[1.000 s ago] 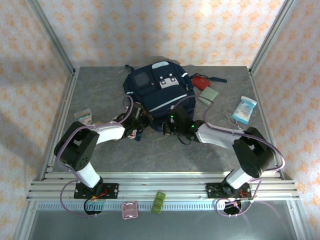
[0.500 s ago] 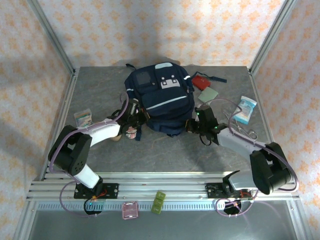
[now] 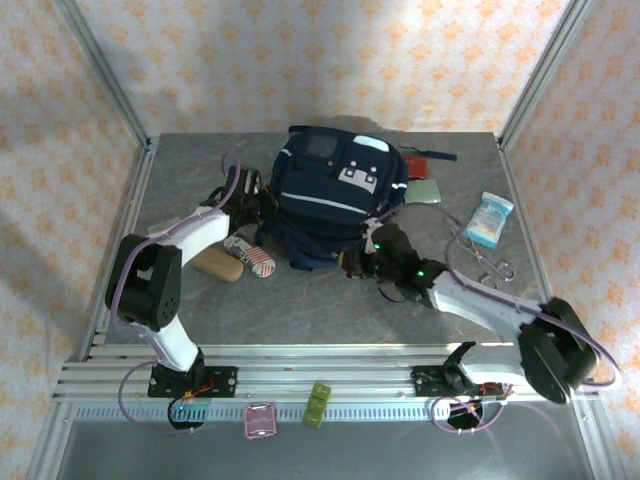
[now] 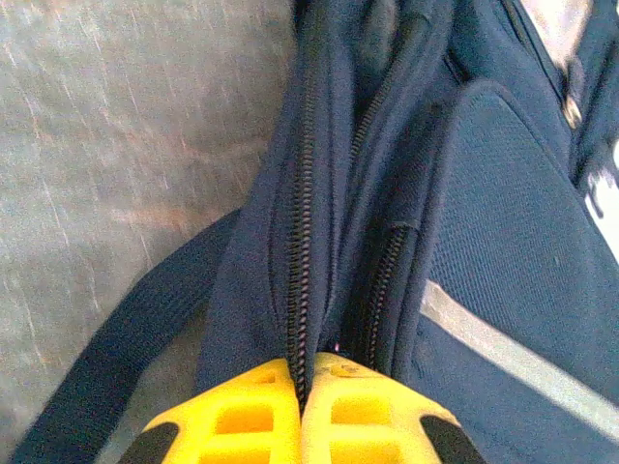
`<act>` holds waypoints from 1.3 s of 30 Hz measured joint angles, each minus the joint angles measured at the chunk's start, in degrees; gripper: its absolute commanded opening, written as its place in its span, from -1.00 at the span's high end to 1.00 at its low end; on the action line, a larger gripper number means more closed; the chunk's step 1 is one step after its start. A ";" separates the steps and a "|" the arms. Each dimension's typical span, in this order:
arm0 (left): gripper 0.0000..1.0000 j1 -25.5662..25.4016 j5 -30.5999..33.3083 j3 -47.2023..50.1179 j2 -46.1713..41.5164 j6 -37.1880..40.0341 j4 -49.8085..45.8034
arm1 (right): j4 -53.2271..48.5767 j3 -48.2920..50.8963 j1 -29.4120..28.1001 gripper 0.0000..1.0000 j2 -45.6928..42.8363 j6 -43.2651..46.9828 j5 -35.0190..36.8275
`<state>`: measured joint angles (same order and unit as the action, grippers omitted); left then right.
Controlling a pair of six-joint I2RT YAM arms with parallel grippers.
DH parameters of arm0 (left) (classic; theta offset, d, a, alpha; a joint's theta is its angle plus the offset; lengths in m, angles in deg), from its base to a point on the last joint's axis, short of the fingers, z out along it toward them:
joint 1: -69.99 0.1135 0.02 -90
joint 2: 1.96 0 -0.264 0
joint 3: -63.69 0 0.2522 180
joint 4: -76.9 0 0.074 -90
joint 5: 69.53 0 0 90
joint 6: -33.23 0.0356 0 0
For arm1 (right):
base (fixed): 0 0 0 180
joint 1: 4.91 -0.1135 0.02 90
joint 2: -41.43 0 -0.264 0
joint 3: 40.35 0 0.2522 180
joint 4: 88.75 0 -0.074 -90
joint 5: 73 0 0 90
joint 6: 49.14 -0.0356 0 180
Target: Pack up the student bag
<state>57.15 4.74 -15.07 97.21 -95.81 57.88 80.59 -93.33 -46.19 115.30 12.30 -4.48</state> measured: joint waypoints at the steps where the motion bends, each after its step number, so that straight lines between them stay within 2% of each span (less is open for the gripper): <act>1: 0.84 0.74 0.46 -2.29 1.64 0.13 -0.20 | 1.03 -2.12 -0.74 1.00 3.32 -0.42 -0.42; 2: 0.53 1.40 1.01 -4.44 2.99 0.42 -0.42 | 2.21 -4.28 -1.31 1.00 6.69 -0.90 -0.87; 3: 0.36 1.81 1.51 -6.23 4.00 0.72 -0.48 | 3.21 -6.14 -1.62 1.00 9.42 -1.40 -1.27; 6: 0.11 2.99 2.71 -10.54 4.92 1.18 -0.11 | 6.14 -11.34 -2.05 1.00 17.00 -2.69 -2.51; 8: 0.02 3.21 2.82 -10.84 3.13 1.27 0.76 | 7.43 -13.38 -2.08 1.00 20.37 -3.50 -3.23; 11: -0.04 3.08 2.56 -7.06 -1.66 0.98 2.01 | 8.98 -14.27 -2.08 1.00 22.43 -4.31 -3.98; 14: -0.18 2.80 1.18 1.03 -8.94 -0.52 3.67 | 10.03 -14.38 -2.08 1.00 23.26 -5.14 -4.76; 19: -0.29 -0.22 -0.66 15.82 -18.01 -4.59 5.57 | 10.73 -14.38 -2.08 1.00 23.47 -5.33 -5.18; 23: -0.34 -2.93 -2.99 21.00 -17.88 -7.45 5.92 | 11.10 -14.36 -2.08 1.00 23.50 -5.31 -5.57; 30: -0.37 -5.97 -3.34 17.84 -11.08 -7.98 5.84 | 11.32 -14.36 -2.10 1.00 23.50 -5.25 -5.60; 32: -0.31 -6.12 -3.34 16.04 -8.70 -7.89 5.81 | 11.30 -14.36 -2.21 1.00 23.52 -5.07 -5.57; 33: -0.18 -6.21 -3.32 14.80 -7.13 -7.93 5.70 | 11.30 -14.38 -2.32 1.00 23.56 -4.90 -5.55; 35: 0.20 -6.19 -3.34 12.85 -4.76 -7.61 5.35 | 11.32 -14.38 -2.43 1.00 23.82 -4.63 -5.53; 38: 0.95 -6.01 -3.39 11.65 -2.03 -7.21 4.61 | 11.30 -14.36 -2.45 1.00 24.52 -4.13 -5.40; 39: 1.00 -5.90 -3.61 11.65 -1.36 -7.15 4.57 | 11.32 -14.36 -2.45 1.00 24.79 -3.98 -5.22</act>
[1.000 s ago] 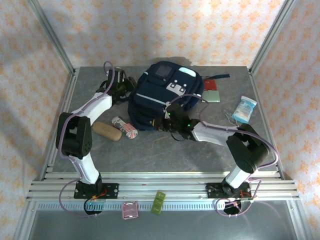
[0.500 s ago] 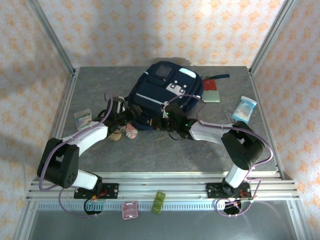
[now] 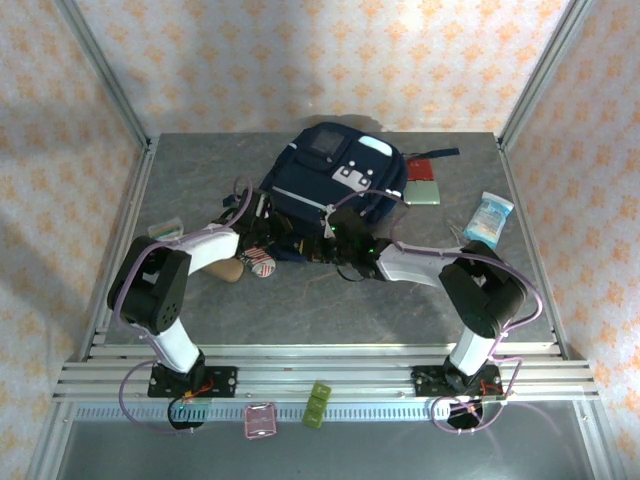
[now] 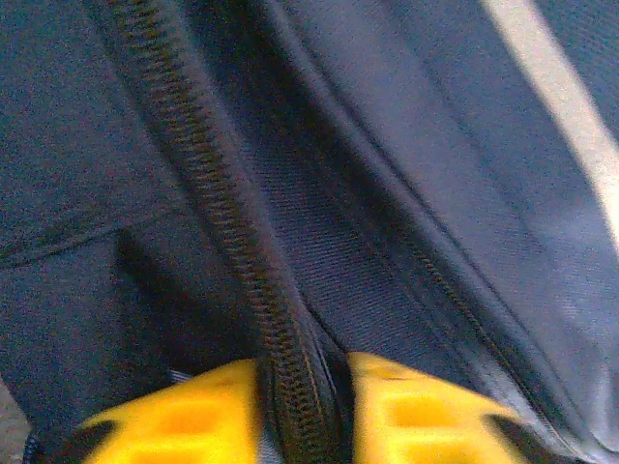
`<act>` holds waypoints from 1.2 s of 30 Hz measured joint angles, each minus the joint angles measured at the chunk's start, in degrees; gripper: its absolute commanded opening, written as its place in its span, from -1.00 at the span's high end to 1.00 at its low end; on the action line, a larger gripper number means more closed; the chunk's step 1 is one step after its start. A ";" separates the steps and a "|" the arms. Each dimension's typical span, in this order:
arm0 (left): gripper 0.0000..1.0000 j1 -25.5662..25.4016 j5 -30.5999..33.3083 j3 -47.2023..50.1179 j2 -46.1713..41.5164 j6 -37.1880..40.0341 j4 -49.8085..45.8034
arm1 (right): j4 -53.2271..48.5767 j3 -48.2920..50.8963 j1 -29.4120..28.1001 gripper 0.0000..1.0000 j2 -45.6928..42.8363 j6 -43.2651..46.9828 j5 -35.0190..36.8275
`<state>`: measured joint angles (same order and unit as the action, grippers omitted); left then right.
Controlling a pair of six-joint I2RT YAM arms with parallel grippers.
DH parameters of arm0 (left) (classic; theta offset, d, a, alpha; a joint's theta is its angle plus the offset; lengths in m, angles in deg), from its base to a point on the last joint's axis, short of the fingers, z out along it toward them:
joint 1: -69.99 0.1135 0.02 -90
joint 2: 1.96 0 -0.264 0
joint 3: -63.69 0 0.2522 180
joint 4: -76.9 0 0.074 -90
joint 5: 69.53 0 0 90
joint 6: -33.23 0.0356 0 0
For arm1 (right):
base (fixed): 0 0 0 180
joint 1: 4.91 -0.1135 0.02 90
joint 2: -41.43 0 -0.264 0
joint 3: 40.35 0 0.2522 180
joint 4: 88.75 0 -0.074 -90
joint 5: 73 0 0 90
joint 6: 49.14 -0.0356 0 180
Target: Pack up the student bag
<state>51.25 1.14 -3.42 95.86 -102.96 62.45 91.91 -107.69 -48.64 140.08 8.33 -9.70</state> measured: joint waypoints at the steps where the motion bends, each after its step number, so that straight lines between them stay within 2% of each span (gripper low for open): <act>1: 1.00 0.09 -0.39 0.00 0.63 0.09 0.02 | 0.00 0.00 0.00 1.00 0.33 0.20 0.20; 8: 1.00 0.52 -3.43 -0.02 1.16 -0.76 0.79 | 1.20 0.98 -0.02 0.99 1.16 0.39 0.96; 14: 1.00 0.50 -6.32 0.98 -0.11 -2.38 2.14 | 2.16 1.07 -0.02 0.58 1.95 0.90 1.62; 22: 1.00 0.35 -8.81 1.40 -1.09 -3.56 2.64 | 3.74 1.07 -0.11 0.31 3.63 0.09 2.45; 27: 1.00 0.35 -9.01 1.42 -1.38 -4.42 2.75 | 3.89 0.50 -0.11 0.38 3.89 -0.04 3.56; 29: 1.00 0.35 -9.01 1.46 -1.70 -4.98 2.95 | 3.23 -0.59 -0.11 0.51 4.70 -0.07 4.37; 33: 1.00 0.35 -8.92 2.10 -2.23 -5.84 3.85 | 2.49 -1.75 -0.11 1.00 6.40 -0.02 6.01; 36: 1.00 0.35 -8.76 2.47 -2.43 -6.27 4.26 | 1.40 -2.25 -0.11 1.00 6.60 0.17 6.58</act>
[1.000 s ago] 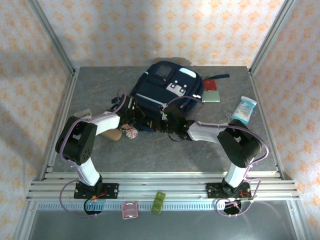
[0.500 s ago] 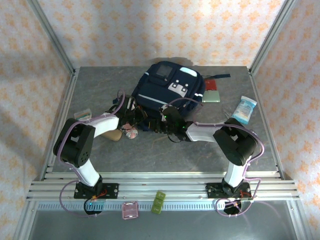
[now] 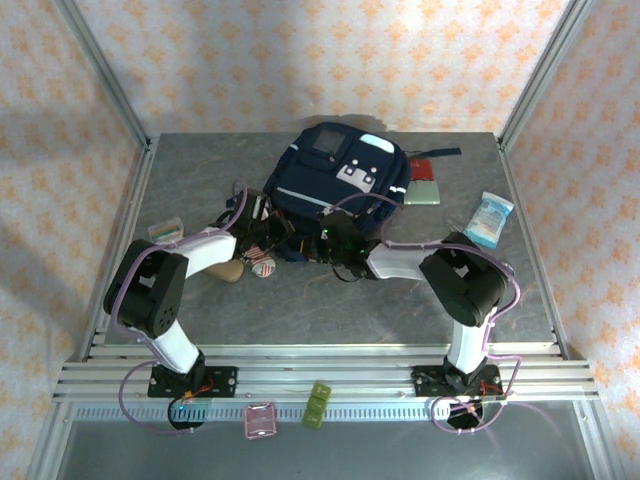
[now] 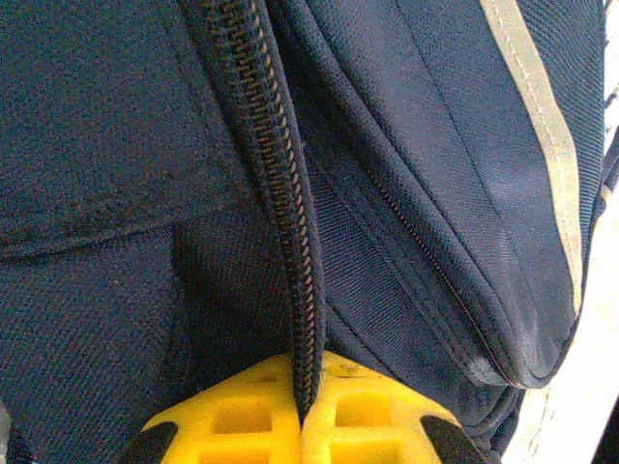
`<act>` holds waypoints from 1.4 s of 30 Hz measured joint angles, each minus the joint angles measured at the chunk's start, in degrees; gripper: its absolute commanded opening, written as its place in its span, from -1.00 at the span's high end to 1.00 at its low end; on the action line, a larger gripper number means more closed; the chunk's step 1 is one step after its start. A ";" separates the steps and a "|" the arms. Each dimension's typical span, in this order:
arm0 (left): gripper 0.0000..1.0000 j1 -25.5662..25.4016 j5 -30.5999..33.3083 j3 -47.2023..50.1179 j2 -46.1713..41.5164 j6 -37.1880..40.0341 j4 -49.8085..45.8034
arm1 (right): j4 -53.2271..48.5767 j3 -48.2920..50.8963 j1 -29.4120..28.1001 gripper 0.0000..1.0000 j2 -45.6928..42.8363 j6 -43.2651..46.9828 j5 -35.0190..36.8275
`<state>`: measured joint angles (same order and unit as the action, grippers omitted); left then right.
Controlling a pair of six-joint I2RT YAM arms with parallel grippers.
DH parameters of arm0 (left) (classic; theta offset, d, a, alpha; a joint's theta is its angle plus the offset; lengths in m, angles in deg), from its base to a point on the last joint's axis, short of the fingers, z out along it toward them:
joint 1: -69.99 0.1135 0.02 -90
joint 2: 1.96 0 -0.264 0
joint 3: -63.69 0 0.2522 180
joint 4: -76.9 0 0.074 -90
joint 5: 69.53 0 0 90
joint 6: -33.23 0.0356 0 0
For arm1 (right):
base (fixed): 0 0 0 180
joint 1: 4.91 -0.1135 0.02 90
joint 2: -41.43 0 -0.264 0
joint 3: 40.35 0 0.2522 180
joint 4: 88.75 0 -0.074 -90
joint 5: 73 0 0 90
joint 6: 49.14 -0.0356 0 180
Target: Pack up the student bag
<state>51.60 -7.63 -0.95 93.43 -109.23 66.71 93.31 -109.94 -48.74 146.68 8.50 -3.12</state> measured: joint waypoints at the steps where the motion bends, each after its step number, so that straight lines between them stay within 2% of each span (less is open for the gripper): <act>1: 1.00 0.00 0.04 0.00 -0.02 0.02 0.00 | -0.61 -0.35 0.00 1.00 0.00 0.09 0.11; 8: 1.00 0.42 -0.02 0.00 -0.61 1.99 -0.33 | -6.05 1.07 1.36 1.00 -4.39 2.60 0.87; 12: 1.00 1.55 -0.04 0.11 -2.51 3.30 -0.55 | -10.67 4.66 5.86 1.00 -9.81 5.70 1.75; 18: 1.00 2.38 0.00 0.11 -4.20 5.16 -1.60 | -17.09 5.29 13.14 1.00 -11.06 9.94 5.60; 22: 1.00 2.45 0.00 0.50 -5.14 6.05 -2.08 | -19.61 3.48 17.64 1.00 -9.53 11.08 8.37; 29: 1.00 2.69 -0.04 1.25 -7.10 6.69 -2.38 | -24.04 -7.87 23.04 1.00 1.03 11.96 12.39; 35: 1.00 2.69 -0.31 1.64 -7.19 7.17 -2.21 | -21.55 -10.54 24.44 1.00 4.07 11.08 13.09; 42: 1.00 2.75 -0.46 1.53 -7.19 7.82 -2.32 | -12.57 -3.74 25.16 1.00 -0.31 8.46 12.15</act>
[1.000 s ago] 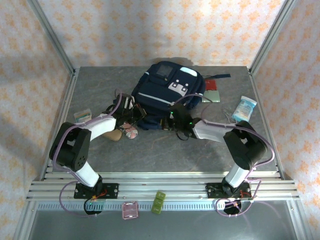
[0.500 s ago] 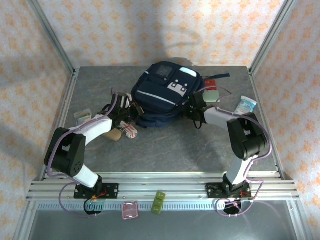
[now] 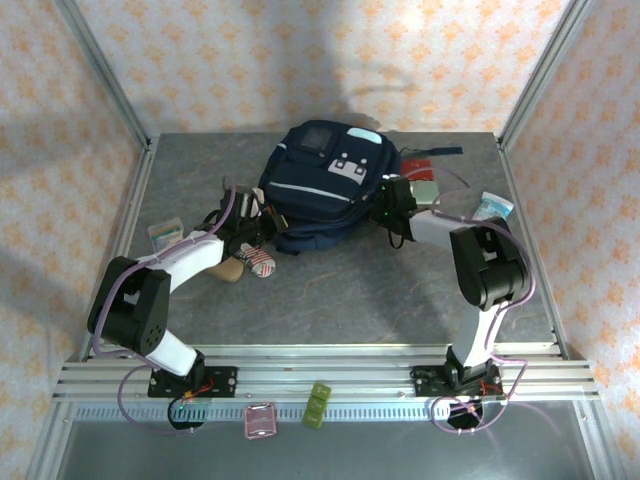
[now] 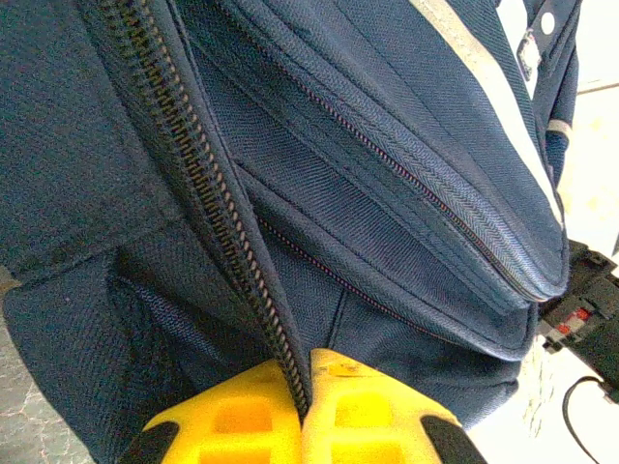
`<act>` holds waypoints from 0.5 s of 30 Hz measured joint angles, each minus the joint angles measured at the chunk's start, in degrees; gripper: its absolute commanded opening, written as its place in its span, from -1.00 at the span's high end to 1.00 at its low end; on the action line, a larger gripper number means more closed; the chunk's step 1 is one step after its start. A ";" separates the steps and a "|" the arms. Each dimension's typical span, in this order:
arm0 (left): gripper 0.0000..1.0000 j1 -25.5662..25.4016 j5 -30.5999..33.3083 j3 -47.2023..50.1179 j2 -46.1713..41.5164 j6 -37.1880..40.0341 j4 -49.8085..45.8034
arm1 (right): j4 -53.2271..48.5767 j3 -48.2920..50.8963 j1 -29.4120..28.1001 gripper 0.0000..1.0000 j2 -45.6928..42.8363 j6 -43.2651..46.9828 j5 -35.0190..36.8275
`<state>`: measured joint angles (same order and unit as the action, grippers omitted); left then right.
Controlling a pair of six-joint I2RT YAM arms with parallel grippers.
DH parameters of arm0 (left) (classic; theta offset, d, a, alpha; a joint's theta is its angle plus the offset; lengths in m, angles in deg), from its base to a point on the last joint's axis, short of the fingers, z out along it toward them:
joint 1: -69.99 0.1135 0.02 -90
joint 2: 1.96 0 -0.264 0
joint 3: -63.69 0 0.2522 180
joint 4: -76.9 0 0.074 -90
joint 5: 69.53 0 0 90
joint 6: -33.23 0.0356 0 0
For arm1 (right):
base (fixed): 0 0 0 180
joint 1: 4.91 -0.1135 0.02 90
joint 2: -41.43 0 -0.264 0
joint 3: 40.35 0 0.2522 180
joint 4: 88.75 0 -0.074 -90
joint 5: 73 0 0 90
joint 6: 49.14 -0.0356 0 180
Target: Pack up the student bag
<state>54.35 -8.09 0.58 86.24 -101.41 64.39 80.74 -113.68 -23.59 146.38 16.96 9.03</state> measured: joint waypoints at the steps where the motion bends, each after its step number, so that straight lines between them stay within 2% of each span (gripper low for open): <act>1: 1.00 0.02 -0.11 -0.09 0.00 0.17 -0.15 | 1.40 1.51 0.11 1.00 -1.42 -0.09 0.09; 12: 1.00 1.07 -1.25 -4.61 0.00 3.69 -3.43 | 5.55 14.36 0.00 1.00 -17.62 2.21 1.51; 15: 1.00 2.36 -0.83 -6.10 0.02 4.83 -4.70 | 4.66 16.50 -2.16 1.00 -21.79 2.56 2.27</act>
<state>56.72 -8.92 -5.51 86.26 -96.58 59.69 85.40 -97.18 -25.75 124.59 19.52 11.31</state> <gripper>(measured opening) 0.046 0.040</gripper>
